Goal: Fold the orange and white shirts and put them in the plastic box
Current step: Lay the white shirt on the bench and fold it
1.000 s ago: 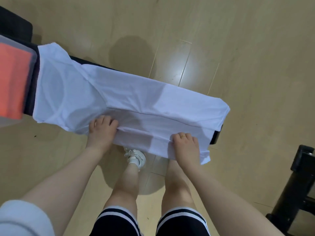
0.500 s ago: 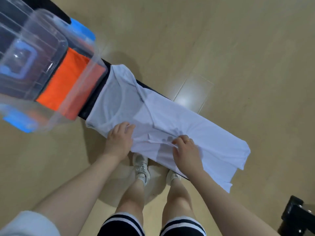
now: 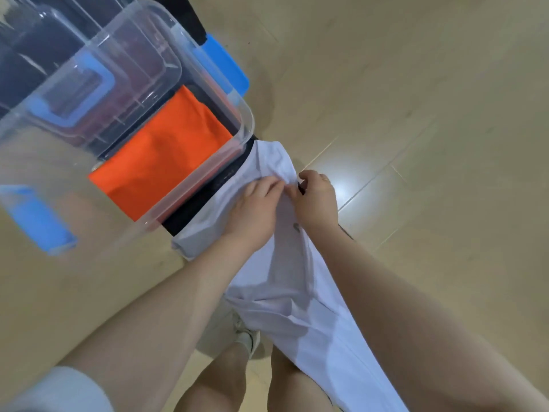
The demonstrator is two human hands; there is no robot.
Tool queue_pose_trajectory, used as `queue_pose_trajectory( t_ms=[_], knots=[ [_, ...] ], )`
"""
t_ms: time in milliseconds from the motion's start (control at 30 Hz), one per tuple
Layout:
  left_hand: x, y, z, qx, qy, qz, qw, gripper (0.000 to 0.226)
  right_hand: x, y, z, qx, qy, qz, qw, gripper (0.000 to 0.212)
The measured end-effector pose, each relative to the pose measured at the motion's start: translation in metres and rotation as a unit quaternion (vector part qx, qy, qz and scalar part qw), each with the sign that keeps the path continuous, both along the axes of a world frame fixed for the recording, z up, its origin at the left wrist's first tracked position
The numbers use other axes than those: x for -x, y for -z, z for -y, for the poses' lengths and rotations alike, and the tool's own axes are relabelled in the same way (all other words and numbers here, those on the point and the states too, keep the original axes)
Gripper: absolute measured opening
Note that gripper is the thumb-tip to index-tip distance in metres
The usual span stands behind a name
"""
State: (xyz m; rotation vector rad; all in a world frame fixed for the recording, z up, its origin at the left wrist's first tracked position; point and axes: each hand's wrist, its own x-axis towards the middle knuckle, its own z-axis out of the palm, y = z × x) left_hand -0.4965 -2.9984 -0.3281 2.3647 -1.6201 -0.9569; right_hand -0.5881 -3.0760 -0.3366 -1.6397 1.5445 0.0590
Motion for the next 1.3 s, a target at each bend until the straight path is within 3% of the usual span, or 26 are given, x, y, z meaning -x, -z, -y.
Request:
queue_pose_trajectory(
  t_ms=[133,233,267,367,400,467,533,567,600,700,733,767,867,900,967,1033,1100,1200,1300],
  knots=[
    [0.000,0.000,0.010,0.048,-0.123,-0.090,0.987,0.041,-0.010,0.001,0.005,-0.021,-0.002,0.027,0.999,0.021],
    [-0.004,-0.013,0.018,0.021,-0.276,-0.213,0.937,0.032,-0.018,-0.010,0.005,0.012,-0.048,0.075,0.996,0.030],
    [-0.005,-0.017,0.021,0.013,-0.342,-0.267,0.901,0.032,-0.021,-0.015,0.001,0.042,-0.094,0.070,0.992,0.032],
    [-0.011,-0.025,0.028,0.032,-0.547,-0.432,0.717,0.028,-0.022,-0.022,-0.017,0.156,-0.271,0.014,0.950,0.044],
    [-0.013,-0.027,0.029,0.036,-0.583,-0.446,0.678,0.030,-0.021,-0.023,-0.024,0.167,-0.330,-0.012,0.929,0.048],
    [-0.018,-0.023,0.028,0.034,-0.594,-0.415,0.688,0.036,-0.014,-0.021,-0.033,0.172,-0.403,-0.021,0.899,0.055],
    [-0.020,-0.015,0.025,0.028,-0.583,-0.374,0.721,0.038,-0.008,-0.023,-0.032,0.145,-0.442,0.022,0.885,0.046],
    [-0.021,-0.014,0.027,0.028,-0.588,-0.365,0.721,0.035,-0.005,-0.023,-0.031,0.119,-0.443,0.045,0.888,0.043],
    [-0.022,-0.012,0.028,0.030,-0.608,-0.371,0.702,0.032,-0.004,-0.024,-0.028,0.095,-0.426,0.063,0.898,0.042],
    [-0.025,-0.014,0.030,0.037,-0.670,-0.468,0.575,0.021,-0.004,-0.027,-0.017,0.058,-0.302,0.092,0.947,0.038],
    [-0.026,-0.017,0.028,0.035,-0.672,-0.480,0.563,0.021,-0.006,-0.027,-0.012,0.058,-0.271,0.083,0.957,0.034],
    [-0.025,-0.017,0.023,0.025,-0.661,-0.456,0.595,0.020,-0.008,-0.026,-0.007,0.059,-0.253,0.073,0.963,0.030],
    [-0.018,-0.020,-0.011,0.038,-0.606,-0.276,0.745,0.012,-0.024,-0.022,0.007,0.028,-0.224,0.058,0.973,0.033],
    [-0.015,-0.023,-0.026,0.050,-0.587,-0.226,0.776,0.016,-0.030,-0.020,0.010,0.016,-0.223,0.053,0.973,0.035],
    [-0.012,-0.026,-0.059,0.071,-0.579,-0.158,0.796,0.024,-0.044,-0.016,0.012,-0.004,-0.233,0.048,0.971,0.038],
    [-0.014,-0.025,-0.089,0.060,-0.609,-0.104,0.784,0.025,-0.057,-0.014,0.010,-0.018,-0.237,0.058,0.970,0.038],
    [-0.020,-0.014,-0.110,0.005,-0.678,-0.109,0.727,0.031,-0.065,-0.011,0.007,-0.034,-0.219,0.068,0.973,0.037],
    [-0.030,0.005,-0.125,-0.072,-0.747,-0.253,0.611,0.053,-0.070,-0.007,0.001,-0.047,-0.182,0.051,0.981,0.029],
    [-0.039,0.020,-0.131,-0.037,-0.729,-0.401,0.553,0.036,-0.065,-0.008,-0.003,-0.017,-0.169,0.049,0.984,0.018]
  ],
)
